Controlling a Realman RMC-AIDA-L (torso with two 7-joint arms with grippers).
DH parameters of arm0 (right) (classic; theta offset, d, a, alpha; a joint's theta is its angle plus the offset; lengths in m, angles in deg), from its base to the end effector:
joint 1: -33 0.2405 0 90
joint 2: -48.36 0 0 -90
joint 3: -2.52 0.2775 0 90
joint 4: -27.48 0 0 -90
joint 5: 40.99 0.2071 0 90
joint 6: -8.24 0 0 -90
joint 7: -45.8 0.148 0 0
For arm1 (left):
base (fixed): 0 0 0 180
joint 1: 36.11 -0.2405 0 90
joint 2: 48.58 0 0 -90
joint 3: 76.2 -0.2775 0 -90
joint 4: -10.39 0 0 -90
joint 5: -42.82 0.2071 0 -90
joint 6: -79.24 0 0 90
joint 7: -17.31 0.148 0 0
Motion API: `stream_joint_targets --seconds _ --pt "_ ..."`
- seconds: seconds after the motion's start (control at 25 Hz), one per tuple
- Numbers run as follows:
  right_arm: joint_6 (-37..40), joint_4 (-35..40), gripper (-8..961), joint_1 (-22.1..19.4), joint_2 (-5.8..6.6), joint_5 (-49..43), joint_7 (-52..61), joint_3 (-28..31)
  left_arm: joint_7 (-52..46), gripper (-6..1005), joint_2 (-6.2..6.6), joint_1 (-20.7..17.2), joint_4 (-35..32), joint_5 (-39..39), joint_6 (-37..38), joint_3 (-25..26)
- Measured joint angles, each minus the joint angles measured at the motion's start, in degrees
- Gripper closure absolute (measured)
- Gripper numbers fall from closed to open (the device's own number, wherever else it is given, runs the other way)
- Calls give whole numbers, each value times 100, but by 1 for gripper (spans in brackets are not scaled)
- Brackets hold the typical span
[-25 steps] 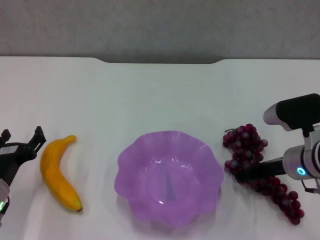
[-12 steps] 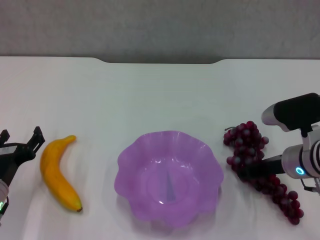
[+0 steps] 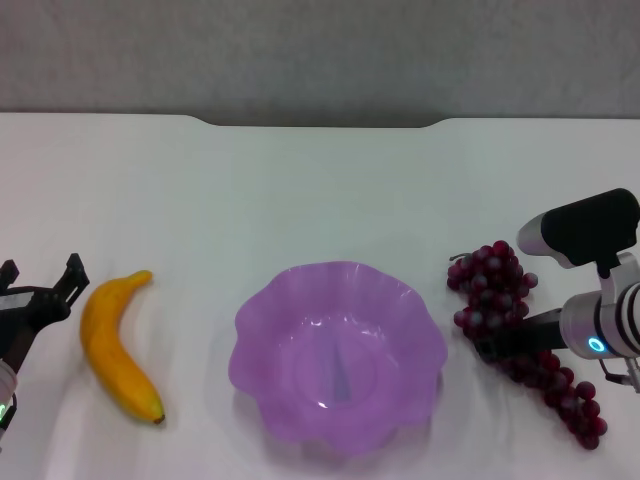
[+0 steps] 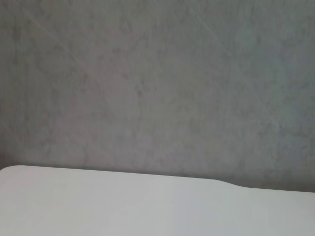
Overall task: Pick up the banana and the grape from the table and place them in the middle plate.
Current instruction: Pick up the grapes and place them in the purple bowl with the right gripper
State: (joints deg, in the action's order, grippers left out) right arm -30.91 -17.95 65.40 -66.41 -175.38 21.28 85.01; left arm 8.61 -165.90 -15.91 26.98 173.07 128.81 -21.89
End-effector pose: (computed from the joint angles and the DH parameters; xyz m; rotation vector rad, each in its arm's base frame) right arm 0.2970 0.3935 -0.0718 -2.2270 1.1356 -0.1928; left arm -0.3859 0.3307 -0.0296 -1.5255 -0.8435 -0.5394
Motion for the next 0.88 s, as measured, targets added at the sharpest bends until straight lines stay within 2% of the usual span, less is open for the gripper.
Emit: stream_joint_targets --seconds 0.52,0.88 --pt "256 -2 568 -50 -9 34 0 -153 0 108 -1 -5 -8 0 0 0" --pt "1267 -61 583 -349 -6 3 -6 -690 0 109 1 -33 -7 -8 6 0"
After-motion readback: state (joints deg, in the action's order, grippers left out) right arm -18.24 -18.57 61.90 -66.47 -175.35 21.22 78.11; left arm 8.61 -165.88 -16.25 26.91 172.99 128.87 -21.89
